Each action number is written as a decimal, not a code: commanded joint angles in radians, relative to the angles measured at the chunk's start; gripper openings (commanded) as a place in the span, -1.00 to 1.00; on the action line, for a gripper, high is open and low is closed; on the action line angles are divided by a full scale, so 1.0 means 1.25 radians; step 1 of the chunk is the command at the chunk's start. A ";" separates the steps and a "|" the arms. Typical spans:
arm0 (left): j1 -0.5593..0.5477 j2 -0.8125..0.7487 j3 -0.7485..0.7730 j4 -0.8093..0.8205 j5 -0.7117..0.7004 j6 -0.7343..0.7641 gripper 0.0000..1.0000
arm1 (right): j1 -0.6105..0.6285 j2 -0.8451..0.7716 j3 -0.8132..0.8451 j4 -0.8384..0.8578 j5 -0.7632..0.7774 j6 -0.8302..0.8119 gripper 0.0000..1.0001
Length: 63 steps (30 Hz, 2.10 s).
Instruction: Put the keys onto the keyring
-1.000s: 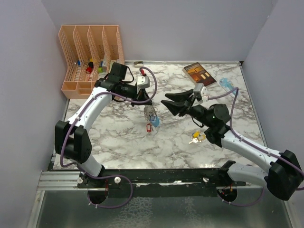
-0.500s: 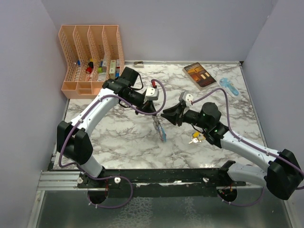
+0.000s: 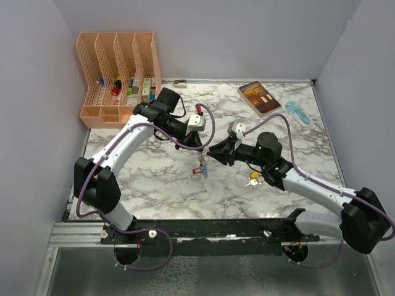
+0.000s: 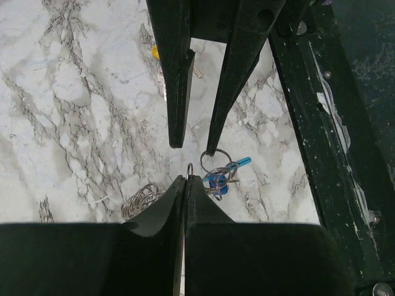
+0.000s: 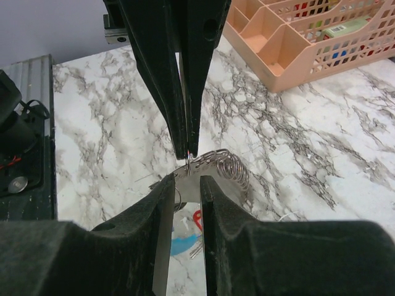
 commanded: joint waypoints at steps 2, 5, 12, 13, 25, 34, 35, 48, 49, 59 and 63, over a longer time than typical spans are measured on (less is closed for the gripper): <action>0.002 -0.003 0.027 -0.009 0.083 0.025 -1.00 | 0.005 0.016 0.000 0.050 -0.032 0.015 -0.52; 0.002 -0.002 0.022 -0.003 0.097 0.024 -1.00 | 0.005 0.022 0.001 0.062 -0.034 0.018 -0.51; 0.002 0.000 0.020 -0.004 0.117 0.025 -1.00 | 0.005 0.042 0.003 0.084 -0.040 0.027 -0.56; 0.002 0.001 0.020 -0.005 0.120 0.025 -1.00 | 0.005 0.042 0.004 0.086 -0.041 0.028 -0.58; 0.012 0.006 0.006 0.072 0.136 -0.059 -0.70 | 0.005 0.008 -0.015 0.093 -0.005 0.028 -0.98; 0.066 -0.010 -0.021 0.171 0.145 -0.166 0.36 | 0.005 -0.022 0.028 -0.033 0.071 0.024 -0.98; 0.066 -0.010 -0.023 0.172 0.148 -0.167 0.72 | 0.005 -0.025 0.036 -0.049 0.083 0.024 -0.98; 0.015 0.012 -0.084 0.381 0.139 -0.406 0.98 | 0.015 -0.044 0.049 -0.038 0.125 0.076 -0.98; 0.009 0.016 -0.086 0.397 0.140 -0.419 0.98 | 0.016 -0.043 0.049 -0.029 0.124 0.080 -0.98; -0.006 0.025 -0.105 0.423 0.177 -0.442 0.98 | 0.018 -0.070 -0.059 0.147 0.180 0.154 -0.98; -0.006 0.028 -0.105 0.419 0.176 -0.440 0.98 | 0.018 -0.084 -0.085 0.189 0.200 0.172 -0.98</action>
